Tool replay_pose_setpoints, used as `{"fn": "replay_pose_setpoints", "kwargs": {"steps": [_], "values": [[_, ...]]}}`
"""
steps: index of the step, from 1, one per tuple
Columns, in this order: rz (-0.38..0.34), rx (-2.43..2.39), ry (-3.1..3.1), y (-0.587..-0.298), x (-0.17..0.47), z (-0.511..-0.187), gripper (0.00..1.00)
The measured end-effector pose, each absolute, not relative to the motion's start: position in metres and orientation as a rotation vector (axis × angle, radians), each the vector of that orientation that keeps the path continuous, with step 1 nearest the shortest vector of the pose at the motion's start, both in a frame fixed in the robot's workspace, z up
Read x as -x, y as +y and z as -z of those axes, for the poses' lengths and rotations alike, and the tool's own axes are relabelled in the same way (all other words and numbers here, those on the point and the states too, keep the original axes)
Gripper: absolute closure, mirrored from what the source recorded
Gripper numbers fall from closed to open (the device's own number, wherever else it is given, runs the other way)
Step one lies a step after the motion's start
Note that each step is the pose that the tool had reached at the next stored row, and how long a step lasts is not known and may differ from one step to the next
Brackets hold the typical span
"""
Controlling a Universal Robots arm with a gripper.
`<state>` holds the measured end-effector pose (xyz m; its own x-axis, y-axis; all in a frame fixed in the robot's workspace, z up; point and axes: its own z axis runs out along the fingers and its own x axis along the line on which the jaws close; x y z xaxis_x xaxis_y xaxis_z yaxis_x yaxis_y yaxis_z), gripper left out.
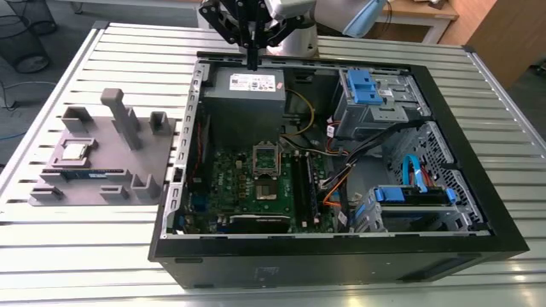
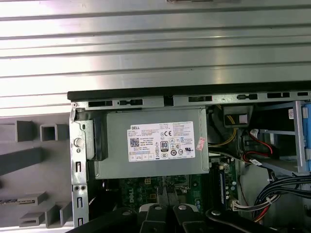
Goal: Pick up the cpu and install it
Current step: 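Reach for the cpu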
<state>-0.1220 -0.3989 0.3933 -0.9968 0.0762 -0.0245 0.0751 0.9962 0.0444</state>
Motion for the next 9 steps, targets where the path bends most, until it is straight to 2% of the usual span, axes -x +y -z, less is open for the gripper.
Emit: {"fn": "replay_pose_setpoints", "kwargs": {"steps": [9], "values": [[-0.068,-0.118,3.112,-0.399,0.133,-0.393,0.89]]}}
